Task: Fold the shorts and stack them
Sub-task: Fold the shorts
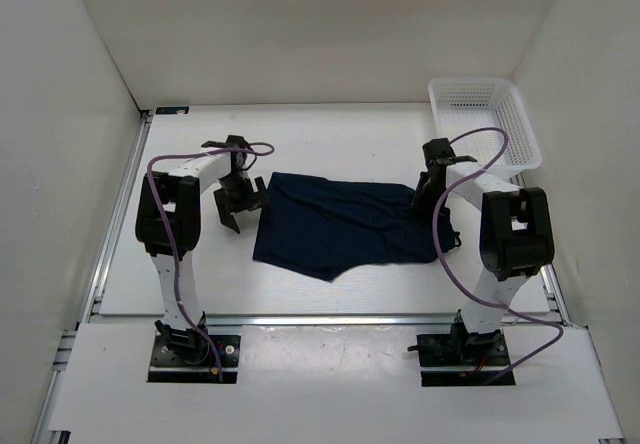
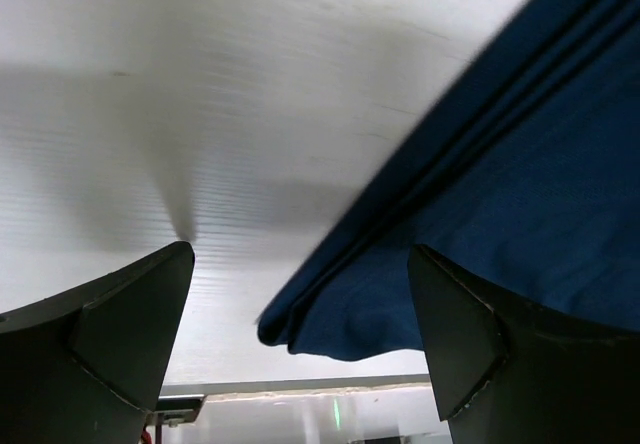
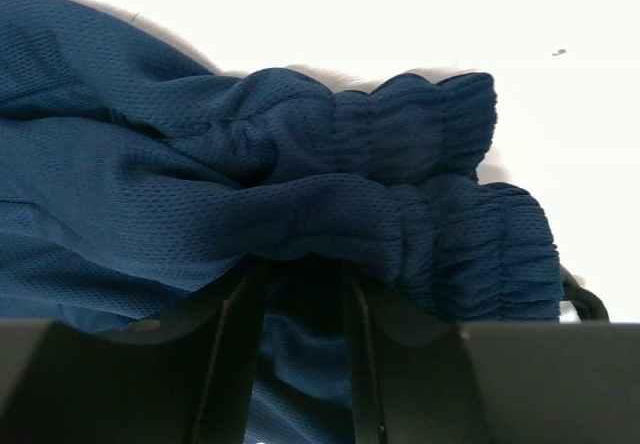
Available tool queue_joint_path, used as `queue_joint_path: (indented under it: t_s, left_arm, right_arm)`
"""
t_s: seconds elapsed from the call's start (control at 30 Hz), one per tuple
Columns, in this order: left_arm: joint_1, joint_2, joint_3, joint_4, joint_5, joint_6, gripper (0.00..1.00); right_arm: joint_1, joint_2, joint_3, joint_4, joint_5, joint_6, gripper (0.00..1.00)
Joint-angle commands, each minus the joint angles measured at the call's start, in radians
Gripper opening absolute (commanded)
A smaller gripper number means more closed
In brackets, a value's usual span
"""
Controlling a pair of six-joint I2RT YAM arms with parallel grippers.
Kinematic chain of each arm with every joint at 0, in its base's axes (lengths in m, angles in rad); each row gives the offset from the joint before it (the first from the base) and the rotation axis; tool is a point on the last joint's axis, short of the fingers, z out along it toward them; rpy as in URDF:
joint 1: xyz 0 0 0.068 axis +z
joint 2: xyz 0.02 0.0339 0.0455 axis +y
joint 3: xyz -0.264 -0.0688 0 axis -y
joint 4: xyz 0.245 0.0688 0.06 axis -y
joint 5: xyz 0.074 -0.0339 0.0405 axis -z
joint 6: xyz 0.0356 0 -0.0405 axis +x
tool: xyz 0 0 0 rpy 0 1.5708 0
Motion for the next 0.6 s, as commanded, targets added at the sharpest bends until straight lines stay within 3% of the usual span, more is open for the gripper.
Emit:
queue_joint_path:
  t_s: [0.0, 0.13, 0.27, 0.3, 0.33, 0.5, 0.57]
  left_arm:
    - [-0.012, -0.049, -0.04, 0.038, 0.064, 0.019, 1.0]
    - [-0.022, -0.038, -0.059, 0.052, 0.086, 0.019, 0.95]
    - [-0.022, -0.029, -0.059, 0.061, 0.108, 0.019, 0.51]
    - [-0.022, -0.019, -0.059, 0.061, 0.109, 0.019, 0.2]
    - [-0.022, -0.019, -0.059, 0.061, 0.109, 0.019, 0.1]
    - [0.017, -0.071, -0.097, 0.061, 0.06, -0.043, 0.1]
    - [0.066, -0.122, -0.12, 0.061, 0.035, -0.072, 0.1]
  right_arm:
    - [0.016, 0.001, 0.026, 0.014, 0.012, 0.01, 0.41]
    - [0.046, 0.001, 0.047, 0.003, 0.012, 0.01, 0.41]
    - [0.057, 0.001, 0.076, -0.015, 0.021, 0.01, 0.43]
    - [0.066, 0.001, 0.077, -0.015, 0.021, 0.01, 0.44]
    - [0.066, 0.001, 0.077, -0.015, 0.021, 0.019, 0.46]
    - [0.086, -0.017, 0.107, -0.035, 0.03, 0.01, 0.56]
    - [0.095, -0.027, 0.107, -0.035, 0.03, 0.01, 0.67]
